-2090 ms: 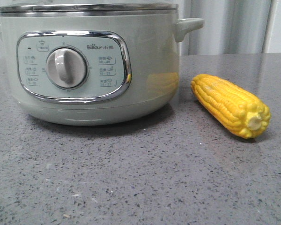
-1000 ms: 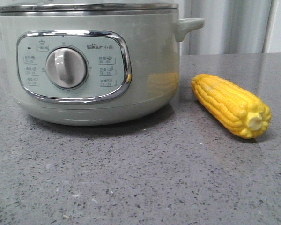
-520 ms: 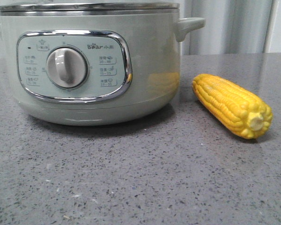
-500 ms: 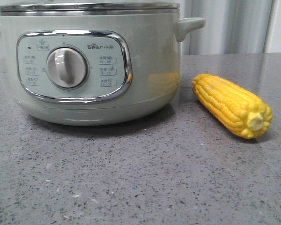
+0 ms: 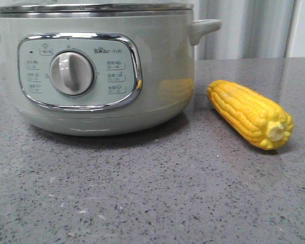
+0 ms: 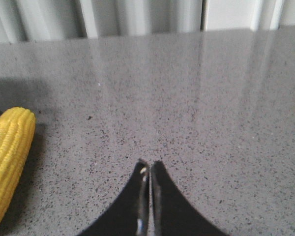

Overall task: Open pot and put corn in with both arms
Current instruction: 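Grasp the silver knob of the glass lid with the left gripper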

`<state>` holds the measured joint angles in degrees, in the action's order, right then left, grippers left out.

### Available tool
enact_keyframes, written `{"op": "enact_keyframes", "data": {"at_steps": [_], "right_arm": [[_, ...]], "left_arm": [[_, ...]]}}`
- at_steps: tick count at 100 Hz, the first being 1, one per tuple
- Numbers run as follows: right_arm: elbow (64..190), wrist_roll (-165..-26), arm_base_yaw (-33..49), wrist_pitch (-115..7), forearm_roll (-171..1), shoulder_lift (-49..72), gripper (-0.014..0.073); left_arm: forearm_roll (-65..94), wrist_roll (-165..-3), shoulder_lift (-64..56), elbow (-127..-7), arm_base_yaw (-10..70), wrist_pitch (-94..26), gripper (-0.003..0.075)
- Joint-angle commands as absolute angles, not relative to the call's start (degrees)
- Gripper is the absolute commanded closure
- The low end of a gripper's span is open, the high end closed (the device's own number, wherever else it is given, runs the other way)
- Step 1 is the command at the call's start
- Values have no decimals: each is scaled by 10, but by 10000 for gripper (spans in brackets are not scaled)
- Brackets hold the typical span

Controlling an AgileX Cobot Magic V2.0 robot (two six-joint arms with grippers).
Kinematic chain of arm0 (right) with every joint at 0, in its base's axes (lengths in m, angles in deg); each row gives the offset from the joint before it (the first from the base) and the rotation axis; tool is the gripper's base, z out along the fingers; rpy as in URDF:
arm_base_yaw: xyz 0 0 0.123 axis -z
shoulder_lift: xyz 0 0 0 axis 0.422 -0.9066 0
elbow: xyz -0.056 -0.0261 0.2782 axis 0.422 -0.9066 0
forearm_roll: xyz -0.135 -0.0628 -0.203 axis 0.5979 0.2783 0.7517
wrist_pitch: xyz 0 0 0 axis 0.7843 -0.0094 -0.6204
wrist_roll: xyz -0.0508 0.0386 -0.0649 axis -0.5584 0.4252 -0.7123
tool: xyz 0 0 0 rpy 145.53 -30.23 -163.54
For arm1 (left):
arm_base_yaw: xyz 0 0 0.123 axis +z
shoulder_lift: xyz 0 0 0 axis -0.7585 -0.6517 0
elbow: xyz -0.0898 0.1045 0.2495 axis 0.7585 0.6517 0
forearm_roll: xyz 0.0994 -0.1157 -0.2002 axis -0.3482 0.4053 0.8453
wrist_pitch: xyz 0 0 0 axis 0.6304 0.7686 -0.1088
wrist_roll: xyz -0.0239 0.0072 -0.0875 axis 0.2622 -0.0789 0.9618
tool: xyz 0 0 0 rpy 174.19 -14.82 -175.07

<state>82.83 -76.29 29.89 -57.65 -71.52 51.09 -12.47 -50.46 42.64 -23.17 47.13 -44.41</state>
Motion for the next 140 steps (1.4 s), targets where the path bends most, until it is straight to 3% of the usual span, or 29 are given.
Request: {"op": "enact_keyframes", "data": {"at_steps": [1,16,23,35,42,70,117,140], "right_arm": [[880,-763,298,-548,-716,454,667],[893,-763,298,-482,-716,399,667],[893,-763,298,-477,-716,384,667],[893,-763,298,-490,-716,364,667],[893,-763,298,-490,-716,356,667],[890,-763,298,-454,-716,355,667],[889,-763,298,-465,-717,355,667],[889,-763,298,-469,-717,355,667]], "left_arm": [[-117,-504,386,-265,467,-480,741],[-117,-504,344,-270,467,-484,696],[-117,-504,336,-271,467,-484,582],[-105,-504,331,-271,467,-491,300],[-86,-504,326,-271,467,-514,221],[-80,-503,284,-295,437,-550,219],[-81,-503,67,-404,202,-675,218],[-81,-503,-65,-485,136,-690,218]]}}
